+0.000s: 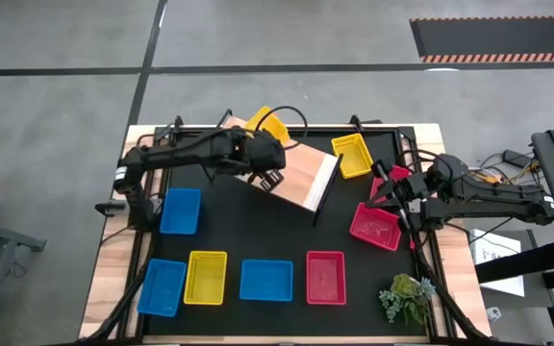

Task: Stack baskets on shelf by color
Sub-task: Put the middle yellow bin on the shelf

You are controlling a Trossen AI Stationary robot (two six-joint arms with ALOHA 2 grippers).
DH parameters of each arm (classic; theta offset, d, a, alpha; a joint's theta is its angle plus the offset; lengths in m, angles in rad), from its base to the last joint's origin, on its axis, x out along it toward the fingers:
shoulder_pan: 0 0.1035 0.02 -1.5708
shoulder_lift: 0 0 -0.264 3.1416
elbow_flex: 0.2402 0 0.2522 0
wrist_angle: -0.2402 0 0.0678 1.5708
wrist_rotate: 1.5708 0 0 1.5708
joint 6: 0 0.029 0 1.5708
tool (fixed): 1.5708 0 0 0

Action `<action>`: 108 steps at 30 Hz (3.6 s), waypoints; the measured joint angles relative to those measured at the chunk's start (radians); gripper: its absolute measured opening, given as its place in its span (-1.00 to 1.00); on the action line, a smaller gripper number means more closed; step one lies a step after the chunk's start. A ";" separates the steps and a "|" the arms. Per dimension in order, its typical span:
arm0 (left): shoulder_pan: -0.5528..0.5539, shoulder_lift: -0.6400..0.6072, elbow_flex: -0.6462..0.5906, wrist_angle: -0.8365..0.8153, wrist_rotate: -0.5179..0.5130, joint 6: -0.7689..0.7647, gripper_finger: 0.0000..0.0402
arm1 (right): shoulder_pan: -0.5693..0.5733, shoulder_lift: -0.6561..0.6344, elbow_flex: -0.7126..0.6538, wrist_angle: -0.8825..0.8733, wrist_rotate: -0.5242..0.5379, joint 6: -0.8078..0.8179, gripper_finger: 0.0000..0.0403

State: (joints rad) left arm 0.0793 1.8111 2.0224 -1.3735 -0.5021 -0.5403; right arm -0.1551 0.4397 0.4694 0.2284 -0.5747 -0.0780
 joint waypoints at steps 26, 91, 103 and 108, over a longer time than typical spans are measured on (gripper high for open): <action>0.098 -0.041 -0.137 0.005 0.180 0.079 -0.52 | 0.000 0.000 0.000 -0.012 0.000 -0.004 -0.96; 0.167 0.133 -0.132 0.212 -0.273 0.599 -1.00 | 0.000 0.000 0.001 -0.016 0.062 0.026 -0.96; 0.076 0.051 -0.132 0.124 -0.080 0.587 -1.00 | 0.000 0.000 0.001 -0.015 0.062 0.026 -0.96; 0.077 0.051 -0.171 0.090 -0.079 0.564 -1.00 | 0.000 0.000 0.001 -0.015 0.062 0.025 -0.96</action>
State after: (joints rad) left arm 0.1559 1.8618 1.8515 -1.2836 -0.5812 0.0238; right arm -0.1555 0.4397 0.4702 0.2131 -0.5125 -0.0528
